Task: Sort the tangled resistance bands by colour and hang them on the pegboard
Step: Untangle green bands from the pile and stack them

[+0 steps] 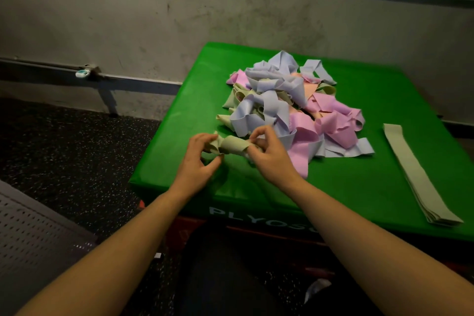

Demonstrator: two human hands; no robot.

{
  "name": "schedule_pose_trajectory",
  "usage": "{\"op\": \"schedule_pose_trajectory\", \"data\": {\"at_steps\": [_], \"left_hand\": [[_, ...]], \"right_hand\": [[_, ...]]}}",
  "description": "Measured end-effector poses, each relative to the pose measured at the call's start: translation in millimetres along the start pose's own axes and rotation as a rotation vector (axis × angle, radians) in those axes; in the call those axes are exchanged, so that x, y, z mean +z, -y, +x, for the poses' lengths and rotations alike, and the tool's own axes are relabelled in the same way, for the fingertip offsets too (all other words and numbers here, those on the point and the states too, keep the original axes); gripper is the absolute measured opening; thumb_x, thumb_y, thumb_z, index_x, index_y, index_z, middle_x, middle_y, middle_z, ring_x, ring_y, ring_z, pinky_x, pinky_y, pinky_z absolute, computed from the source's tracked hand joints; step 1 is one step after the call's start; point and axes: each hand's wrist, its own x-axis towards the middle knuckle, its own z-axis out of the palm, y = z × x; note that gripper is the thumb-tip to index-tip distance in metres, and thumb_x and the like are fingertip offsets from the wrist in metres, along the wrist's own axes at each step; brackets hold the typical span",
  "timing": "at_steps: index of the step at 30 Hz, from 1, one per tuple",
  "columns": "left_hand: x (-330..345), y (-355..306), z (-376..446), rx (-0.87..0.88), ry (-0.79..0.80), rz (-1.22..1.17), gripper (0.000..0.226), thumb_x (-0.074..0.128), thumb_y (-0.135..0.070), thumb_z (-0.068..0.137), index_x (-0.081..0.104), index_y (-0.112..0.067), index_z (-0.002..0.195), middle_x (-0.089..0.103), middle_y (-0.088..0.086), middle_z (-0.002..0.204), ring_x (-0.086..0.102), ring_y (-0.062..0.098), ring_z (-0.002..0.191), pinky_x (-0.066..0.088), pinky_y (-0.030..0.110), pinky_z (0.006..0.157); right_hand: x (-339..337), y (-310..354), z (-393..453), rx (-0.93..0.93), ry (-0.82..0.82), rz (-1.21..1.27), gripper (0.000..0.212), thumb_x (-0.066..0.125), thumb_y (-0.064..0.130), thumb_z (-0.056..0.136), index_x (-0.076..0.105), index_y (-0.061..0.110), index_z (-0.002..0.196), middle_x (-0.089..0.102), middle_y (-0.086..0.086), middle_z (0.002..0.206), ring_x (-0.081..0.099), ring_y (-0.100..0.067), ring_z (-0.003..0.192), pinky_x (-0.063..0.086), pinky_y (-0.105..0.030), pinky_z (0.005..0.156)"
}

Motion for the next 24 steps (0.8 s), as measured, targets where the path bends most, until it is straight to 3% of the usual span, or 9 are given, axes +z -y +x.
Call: {"op": "schedule_pose_trajectory", "data": {"at_steps": [2,4,7,10,13,16,18,20,24], "left_hand": [[5.9,-14.4,-1.7,-0.038,0.016,0.004,0.033,0.078,-0.017,0.079,0.061,-0.026,0.106,0.048,-0.001,0.125,0.05,0.011,0.116,0.043,0.027,0.098],[11.4,-32.0,-2.4,-0.043,0.028,-0.009,0.027,0.08,-0.024,0.076,0.06,-0.027,0.093,0.052,-0.003,0.124,0.052,0.011,0.115,0.042,0.028,0.094],[17.5,-70.4,-3.5,-0.14,0.149,-0.262,0.024,0.074,-0.03,0.074,0.056,-0.02,0.087,0.063,-0.006,0.092,0.056,0.0,0.081,0.045,0.018,0.074],[26.5,-98.5,-4.0,-0.206,0.233,-0.406,0.02,0.067,-0.025,0.077,0.05,-0.017,0.081,0.049,-0.006,0.071,0.042,-0.001,0.061,0.037,0.015,0.059],[38.7,-119.6,-6.6,-0.273,0.27,-0.503,0.023,0.068,-0.03,0.076,0.048,-0.019,0.08,0.048,-0.006,0.071,0.043,0.004,0.064,0.038,0.021,0.061],[52.6,-140.1,-13.2,-0.34,0.309,-0.611,0.023,0.069,-0.029,0.075,0.049,-0.02,0.082,0.052,-0.004,0.074,0.048,0.01,0.068,0.046,0.025,0.06],[62.4,-152.3,-17.4,-0.362,0.317,-0.691,0.02,0.071,-0.027,0.072,0.054,-0.025,0.082,0.055,-0.004,0.077,0.05,0.011,0.073,0.049,0.026,0.063],[71.6,-163.6,-19.6,-0.397,0.321,-0.769,0.019,0.072,-0.024,0.07,0.058,-0.033,0.079,0.057,-0.004,0.081,0.052,0.012,0.078,0.049,0.032,0.071],[84.5,-185.5,-19.3,-0.482,0.295,-0.818,0.02,0.061,-0.002,0.086,0.055,-0.02,0.092,0.058,-0.002,0.085,0.053,0.012,0.075,0.047,0.026,0.064]], "right_hand": [[-15.4,8.7,-6.9,0.062,-0.036,0.117,0.022,0.054,0.005,0.092,0.052,0.026,0.097,0.063,-0.029,0.086,0.053,-0.022,0.07,0.043,-0.035,0.064],[-31.6,16.0,-15.4,0.113,-0.05,0.174,0.019,0.054,0.004,0.095,0.057,0.023,0.097,0.07,-0.02,0.086,0.064,-0.018,0.071,0.05,-0.029,0.064],[-56.6,18.5,-27.7,0.167,-0.055,0.189,0.016,0.051,0.009,0.097,0.062,0.021,0.094,0.068,-0.002,0.075,0.063,-0.018,0.065,0.052,-0.03,0.06],[-83.2,15.6,-41.4,0.201,-0.083,0.15,0.025,0.046,0.007,0.096,0.069,0.018,0.096,0.062,0.0,0.07,0.048,-0.009,0.05,0.044,-0.023,0.051],[-107.9,13.3,-62.3,0.248,-0.041,0.239,0.018,0.049,0.015,0.091,0.061,0.005,0.082,0.05,-0.002,0.058,0.04,-0.009,0.046,0.041,-0.025,0.056],[-135.3,7.3,-84.1,0.393,0.107,0.442,0.031,0.058,0.029,0.078,0.05,0.007,0.057,0.042,-0.004,0.045,0.046,-0.015,0.045,0.049,-0.043,0.076],[-152.8,3.6,-99.2,0.434,0.239,0.501,0.023,0.065,0.029,0.074,0.063,0.006,0.069,0.056,-0.007,0.057,0.057,-0.016,0.055,0.053,-0.048,0.086],[-166.0,-1.3,-112.0,0.422,0.282,0.457,0.043,0.071,0.02,0.069,0.061,0.002,0.107,0.064,-0.01,0.085,0.064,-0.018,0.072,0.057,-0.037,0.078],[-184.5,-8.6,-130.5,0.337,0.091,0.488,0.03,0.071,0.002,0.067,0.054,0.004,0.092,0.059,-0.007,0.08,0.063,-0.015,0.067,0.059,-0.028,0.068]]}}
